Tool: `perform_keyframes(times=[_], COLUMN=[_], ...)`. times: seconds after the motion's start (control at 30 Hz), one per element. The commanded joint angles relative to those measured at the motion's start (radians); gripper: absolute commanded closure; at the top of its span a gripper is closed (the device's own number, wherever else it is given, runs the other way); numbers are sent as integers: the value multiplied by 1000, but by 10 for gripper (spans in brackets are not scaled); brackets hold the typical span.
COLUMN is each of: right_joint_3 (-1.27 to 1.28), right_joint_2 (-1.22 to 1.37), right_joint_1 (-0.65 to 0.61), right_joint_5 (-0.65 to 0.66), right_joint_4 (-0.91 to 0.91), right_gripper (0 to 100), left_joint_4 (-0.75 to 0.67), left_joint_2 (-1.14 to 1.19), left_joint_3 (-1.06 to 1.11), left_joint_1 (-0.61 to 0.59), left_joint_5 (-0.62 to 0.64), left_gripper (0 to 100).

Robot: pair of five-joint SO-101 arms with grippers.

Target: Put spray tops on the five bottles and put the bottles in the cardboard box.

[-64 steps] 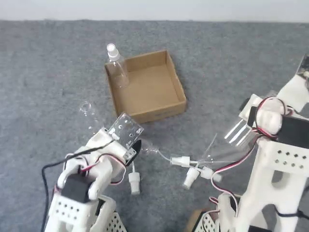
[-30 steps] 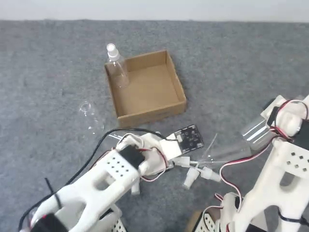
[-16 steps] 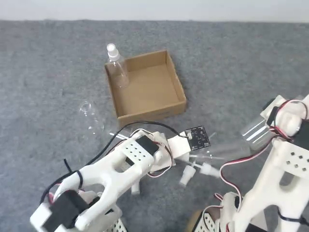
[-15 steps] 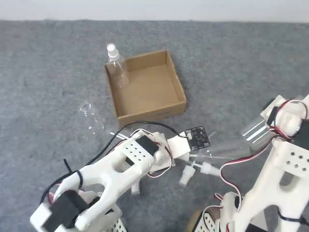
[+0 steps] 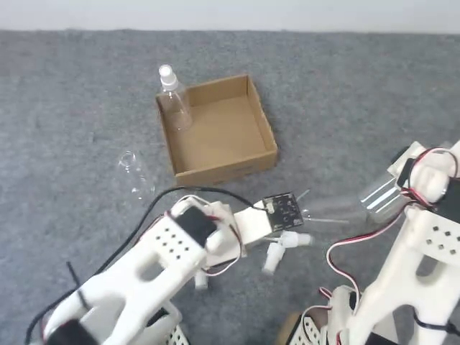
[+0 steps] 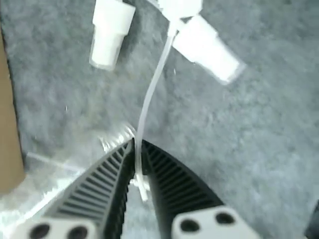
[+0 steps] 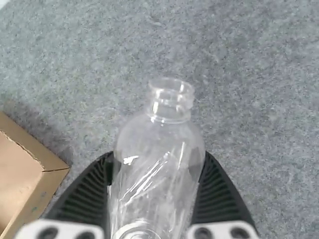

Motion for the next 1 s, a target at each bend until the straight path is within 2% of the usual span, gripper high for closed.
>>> perform_keyframes(times=[0.0, 0.07, 0.2, 0.47, 0.67, 0.83, 0.97], right_joint_3=[-17, -17, -17, -17, -17, -14, -14], right_joint_2=[-47, -47, -47, -45, -44, -39, -39], right_joint_1=[8, 8, 8, 8, 7, 7, 7], right_joint_5=[9, 9, 9, 9, 9, 9, 9], right_joint_4=[-21, -21, -21, -21, -21, -35, -35], right_gripper=[992, 992, 992, 992, 992, 992, 992], left_joint_4=[129, 164, 173, 238, 324, 377, 385], left_joint_2=[-157, -198, -253, -276, -276, -276, -276], left_joint_3=[-53, -53, -50, -33, -33, -31, -39], left_joint_1=[-9, -28, -166, -431, -618, -686, -684], left_joint_5=[-3, -3, -23, -242, -466, -539, -528], left_gripper=[988, 988, 988, 988, 988, 980, 851])
